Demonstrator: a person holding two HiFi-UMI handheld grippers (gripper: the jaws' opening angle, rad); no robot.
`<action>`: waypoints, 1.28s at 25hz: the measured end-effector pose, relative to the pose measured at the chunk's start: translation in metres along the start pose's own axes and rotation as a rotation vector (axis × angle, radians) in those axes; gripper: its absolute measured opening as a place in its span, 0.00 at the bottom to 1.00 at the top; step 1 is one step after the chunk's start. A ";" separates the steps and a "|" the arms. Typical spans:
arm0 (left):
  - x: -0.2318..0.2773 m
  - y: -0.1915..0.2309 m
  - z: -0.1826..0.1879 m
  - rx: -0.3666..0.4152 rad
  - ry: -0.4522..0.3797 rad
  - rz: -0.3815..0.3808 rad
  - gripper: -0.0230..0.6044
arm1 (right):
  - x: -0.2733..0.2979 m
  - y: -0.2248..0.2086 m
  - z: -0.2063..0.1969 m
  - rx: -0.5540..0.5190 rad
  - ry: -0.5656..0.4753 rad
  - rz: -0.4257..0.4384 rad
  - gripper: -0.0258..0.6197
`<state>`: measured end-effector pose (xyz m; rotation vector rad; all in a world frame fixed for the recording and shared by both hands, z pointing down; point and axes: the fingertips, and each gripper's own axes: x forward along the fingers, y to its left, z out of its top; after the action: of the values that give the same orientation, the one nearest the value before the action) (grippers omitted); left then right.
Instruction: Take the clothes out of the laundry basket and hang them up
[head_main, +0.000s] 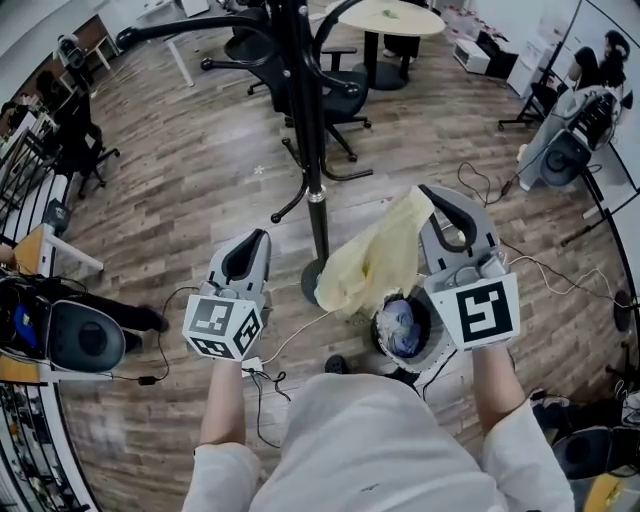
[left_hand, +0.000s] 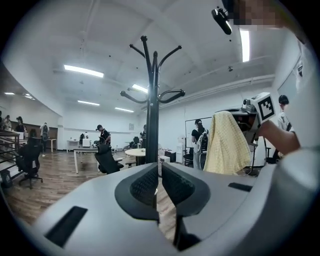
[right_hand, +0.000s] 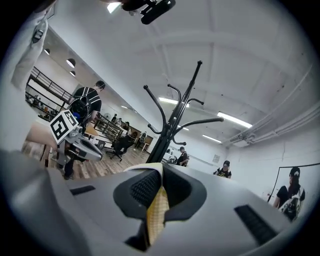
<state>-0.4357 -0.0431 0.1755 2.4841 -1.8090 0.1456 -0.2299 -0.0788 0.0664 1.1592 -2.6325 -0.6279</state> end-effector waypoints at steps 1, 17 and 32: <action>0.002 -0.005 0.003 -0.001 -0.008 -0.036 0.09 | 0.003 0.002 0.007 -0.011 -0.001 0.001 0.06; 0.043 -0.140 0.054 0.191 -0.127 -0.495 0.35 | 0.008 -0.002 0.076 -0.153 -0.030 -0.072 0.07; 0.036 -0.088 0.151 0.310 -0.247 -0.356 0.08 | 0.011 -0.042 0.148 -0.188 -0.155 -0.132 0.07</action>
<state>-0.3348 -0.0664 0.0303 3.1213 -1.4748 0.1106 -0.2601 -0.0673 -0.0845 1.2807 -2.5653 -1.0059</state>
